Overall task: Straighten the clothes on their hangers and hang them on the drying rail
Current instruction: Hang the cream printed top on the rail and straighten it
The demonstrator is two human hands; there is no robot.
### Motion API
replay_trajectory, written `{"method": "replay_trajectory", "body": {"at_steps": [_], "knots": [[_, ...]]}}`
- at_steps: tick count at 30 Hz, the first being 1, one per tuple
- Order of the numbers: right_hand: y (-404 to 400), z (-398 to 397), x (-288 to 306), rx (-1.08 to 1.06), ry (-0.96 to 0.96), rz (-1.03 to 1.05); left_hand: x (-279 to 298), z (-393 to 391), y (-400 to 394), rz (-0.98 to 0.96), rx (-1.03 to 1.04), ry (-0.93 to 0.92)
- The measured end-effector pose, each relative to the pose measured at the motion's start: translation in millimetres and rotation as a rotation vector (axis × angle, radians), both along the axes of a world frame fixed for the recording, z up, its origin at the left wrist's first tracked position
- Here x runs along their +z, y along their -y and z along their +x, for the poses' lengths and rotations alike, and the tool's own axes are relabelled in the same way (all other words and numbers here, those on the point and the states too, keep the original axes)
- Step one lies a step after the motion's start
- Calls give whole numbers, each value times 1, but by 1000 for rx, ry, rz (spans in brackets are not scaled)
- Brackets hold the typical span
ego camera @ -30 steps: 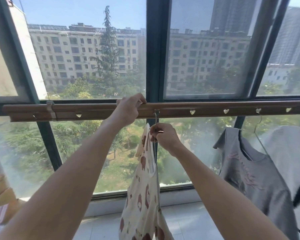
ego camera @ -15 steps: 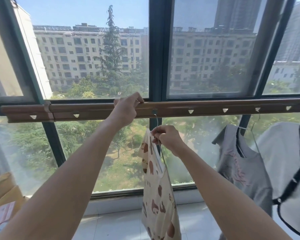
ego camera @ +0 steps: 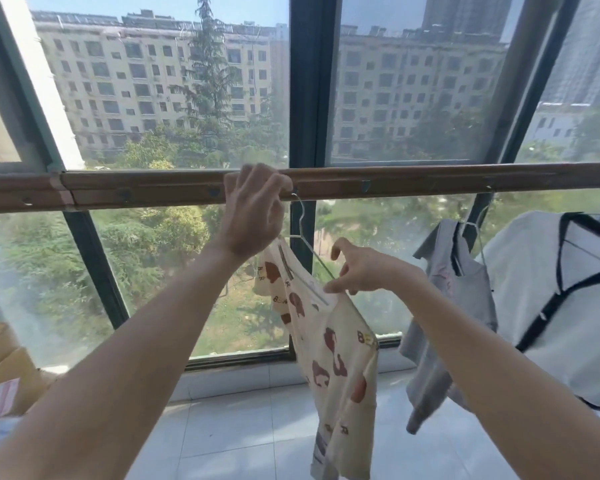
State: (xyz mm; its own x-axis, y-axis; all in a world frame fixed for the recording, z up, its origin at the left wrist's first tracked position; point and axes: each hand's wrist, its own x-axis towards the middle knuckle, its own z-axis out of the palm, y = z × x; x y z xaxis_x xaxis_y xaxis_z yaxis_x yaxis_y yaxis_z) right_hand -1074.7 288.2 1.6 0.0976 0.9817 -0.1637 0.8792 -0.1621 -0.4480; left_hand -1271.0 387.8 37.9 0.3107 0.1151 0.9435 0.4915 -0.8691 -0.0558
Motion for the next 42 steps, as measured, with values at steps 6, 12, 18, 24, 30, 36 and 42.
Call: {"method": "replay_trajectory", "body": {"at_steps": [6, 12, 18, 24, 30, 36, 42], "knots": [[19, 22, -14, 29, 124, 150, -59, -1, -6, -305, -124, -260], [22, 44, -34, -97, 91, 414, -68, -18, -48, -603, 128, -139], [31, 45, -36, -186, -11, 559, -76, -28, -53, -998, 102, -477], [23, 47, -44, -196, 15, 612, -81, -25, -53, -970, -29, -382], [15, 43, -39, -294, -1, 658, -81, -28, -53, -971, -20, -357], [9, 32, -31, -251, -92, 744, -81, -31, -47, -961, -35, -327], [10, 33, -33, -158, -80, 621, -81, -33, -44, -950, -36, -315]]}}
